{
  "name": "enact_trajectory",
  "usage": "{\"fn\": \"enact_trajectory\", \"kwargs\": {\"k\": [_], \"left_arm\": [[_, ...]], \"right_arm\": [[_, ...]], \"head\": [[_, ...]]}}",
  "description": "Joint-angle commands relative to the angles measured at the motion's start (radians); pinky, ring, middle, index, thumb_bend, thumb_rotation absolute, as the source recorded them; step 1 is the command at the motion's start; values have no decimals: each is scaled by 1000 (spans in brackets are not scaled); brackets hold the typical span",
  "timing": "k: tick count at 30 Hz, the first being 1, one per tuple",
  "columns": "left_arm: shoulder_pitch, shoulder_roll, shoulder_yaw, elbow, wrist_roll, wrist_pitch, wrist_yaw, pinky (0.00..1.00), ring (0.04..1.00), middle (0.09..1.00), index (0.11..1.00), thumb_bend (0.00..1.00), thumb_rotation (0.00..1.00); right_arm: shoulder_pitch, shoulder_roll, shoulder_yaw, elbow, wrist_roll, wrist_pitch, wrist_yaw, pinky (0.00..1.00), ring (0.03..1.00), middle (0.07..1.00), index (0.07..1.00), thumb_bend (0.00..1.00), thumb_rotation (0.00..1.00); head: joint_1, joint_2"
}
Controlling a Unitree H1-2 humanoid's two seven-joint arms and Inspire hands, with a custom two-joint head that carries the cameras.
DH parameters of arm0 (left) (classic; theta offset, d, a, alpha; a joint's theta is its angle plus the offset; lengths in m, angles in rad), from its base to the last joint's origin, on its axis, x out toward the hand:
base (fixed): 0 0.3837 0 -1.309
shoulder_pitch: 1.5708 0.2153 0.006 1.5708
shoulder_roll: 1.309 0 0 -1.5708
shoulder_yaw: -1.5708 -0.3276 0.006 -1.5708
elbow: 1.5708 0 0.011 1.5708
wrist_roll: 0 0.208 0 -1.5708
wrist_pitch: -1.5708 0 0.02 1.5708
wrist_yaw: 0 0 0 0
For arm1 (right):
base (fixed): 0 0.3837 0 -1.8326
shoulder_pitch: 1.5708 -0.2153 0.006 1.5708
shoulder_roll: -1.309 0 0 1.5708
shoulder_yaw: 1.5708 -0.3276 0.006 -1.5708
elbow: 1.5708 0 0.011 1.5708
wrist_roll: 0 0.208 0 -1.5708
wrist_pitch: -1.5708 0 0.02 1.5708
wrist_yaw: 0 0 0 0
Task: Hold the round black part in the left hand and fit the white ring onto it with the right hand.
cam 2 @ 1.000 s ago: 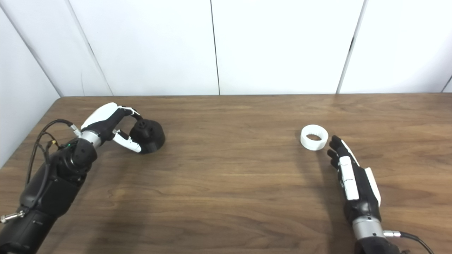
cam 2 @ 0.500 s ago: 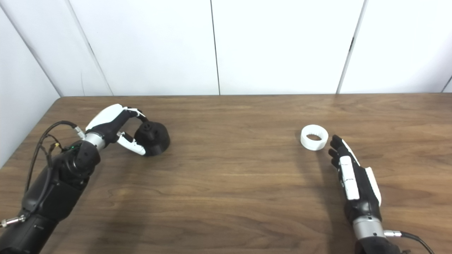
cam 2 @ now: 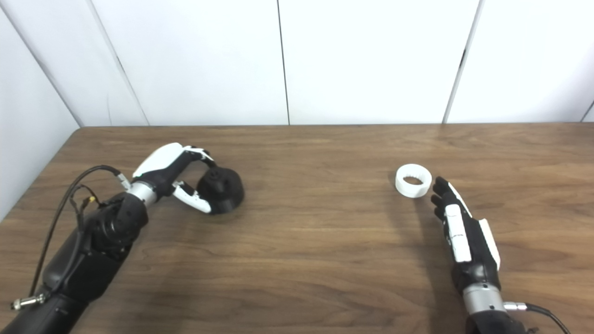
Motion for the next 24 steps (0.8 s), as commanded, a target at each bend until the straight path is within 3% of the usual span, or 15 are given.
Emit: {"fn": "enact_trajectory", "kwargs": {"k": [1, 7, 13, 24], "left_arm": [[1, 11, -19, -43, 16, 19, -38, 909, 998, 925, 638, 867, 180], [29, -8, -48, -108, 29, 29, -59, 928, 995, 921, 638, 865, 155], [49, -18, -89, -157, 56, 16, -79, 932, 994, 926, 646, 863, 219], [101, -48, -131, -258, 64, 1, -112, 944, 1000, 925, 648, 869, 238]], "right_arm": [[-22, 0, 1, -34, -1, -14, 4, 950, 931, 933, 929, 551, 1000], [-19, -1, 7, -36, -4, -13, 4, 947, 934, 937, 930, 555, 1000], [-18, 3, 5, -37, 3, -11, 5, 963, 940, 941, 931, 555, 1000], [-20, 2, 10, -42, -10, -9, 1, 952, 934, 936, 929, 556, 1000]], "head": [[0, 1], [-6, 2], [-6, 3], [-9, 7]]}}
